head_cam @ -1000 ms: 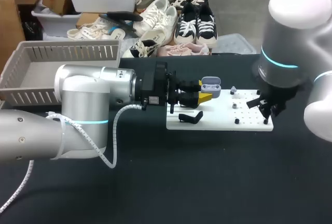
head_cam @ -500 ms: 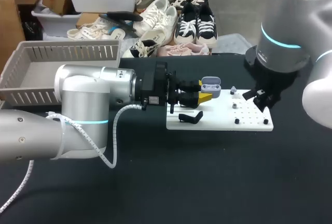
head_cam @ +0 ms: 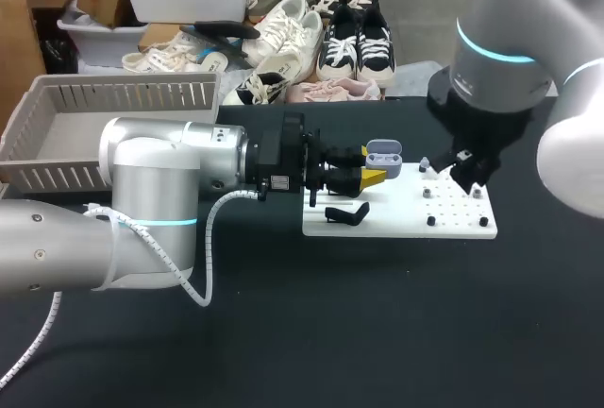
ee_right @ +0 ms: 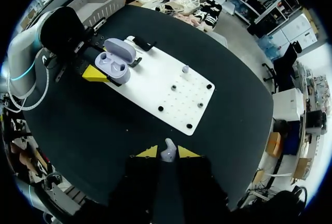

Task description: Pick up each earbud case from the left stands, insert the matching earbuds, close the lid, and place the case in the box.

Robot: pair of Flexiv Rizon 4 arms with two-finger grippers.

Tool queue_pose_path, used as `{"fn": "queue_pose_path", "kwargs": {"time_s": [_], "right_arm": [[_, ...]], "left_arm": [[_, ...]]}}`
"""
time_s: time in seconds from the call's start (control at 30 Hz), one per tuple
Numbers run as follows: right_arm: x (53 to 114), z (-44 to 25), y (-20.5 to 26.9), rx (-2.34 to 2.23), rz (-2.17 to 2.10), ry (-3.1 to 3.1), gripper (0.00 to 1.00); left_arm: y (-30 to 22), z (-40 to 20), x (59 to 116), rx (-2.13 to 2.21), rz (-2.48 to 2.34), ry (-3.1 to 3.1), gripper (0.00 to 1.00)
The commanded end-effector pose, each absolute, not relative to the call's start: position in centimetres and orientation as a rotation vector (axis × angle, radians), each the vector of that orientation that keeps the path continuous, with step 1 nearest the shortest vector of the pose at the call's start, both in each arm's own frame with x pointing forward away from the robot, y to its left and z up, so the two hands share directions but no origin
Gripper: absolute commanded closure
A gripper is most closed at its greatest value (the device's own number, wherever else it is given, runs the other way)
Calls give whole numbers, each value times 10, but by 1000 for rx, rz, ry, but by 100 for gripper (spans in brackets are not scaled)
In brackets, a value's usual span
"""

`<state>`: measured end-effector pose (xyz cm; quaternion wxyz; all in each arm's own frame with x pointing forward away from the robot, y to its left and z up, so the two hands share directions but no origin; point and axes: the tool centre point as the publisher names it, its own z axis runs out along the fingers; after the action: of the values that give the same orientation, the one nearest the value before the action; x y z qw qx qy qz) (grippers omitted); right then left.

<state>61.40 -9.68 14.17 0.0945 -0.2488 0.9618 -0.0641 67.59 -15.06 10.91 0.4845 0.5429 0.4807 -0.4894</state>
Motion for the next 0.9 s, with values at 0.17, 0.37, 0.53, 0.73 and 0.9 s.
{"fn": "queue_pose_path", "kwargs": {"time_s": [0.17, 0.37, 0.53, 0.73, 0.9], "right_arm": [[610, 142, -98, -733, -191, 2846, 100], [615, 143, -91, -638, -185, 2864, 100], [624, 145, -82, -291, -229, 2971, 100], [626, 150, -82, 87, -314, 3049, 100], [617, 148, -80, 208, -247, 3081, 100]], "left_arm": [[-151, 109, 675, 1319, -1187, 1172, 100], [-151, 109, 675, 1319, -1187, 1172, 100], [-151, 109, 675, 1319, -1187, 1172, 100], [-151, 109, 675, 1319, -1187, 1172, 100], [-151, 109, 675, 1319, -1187, 1172, 100]]}}
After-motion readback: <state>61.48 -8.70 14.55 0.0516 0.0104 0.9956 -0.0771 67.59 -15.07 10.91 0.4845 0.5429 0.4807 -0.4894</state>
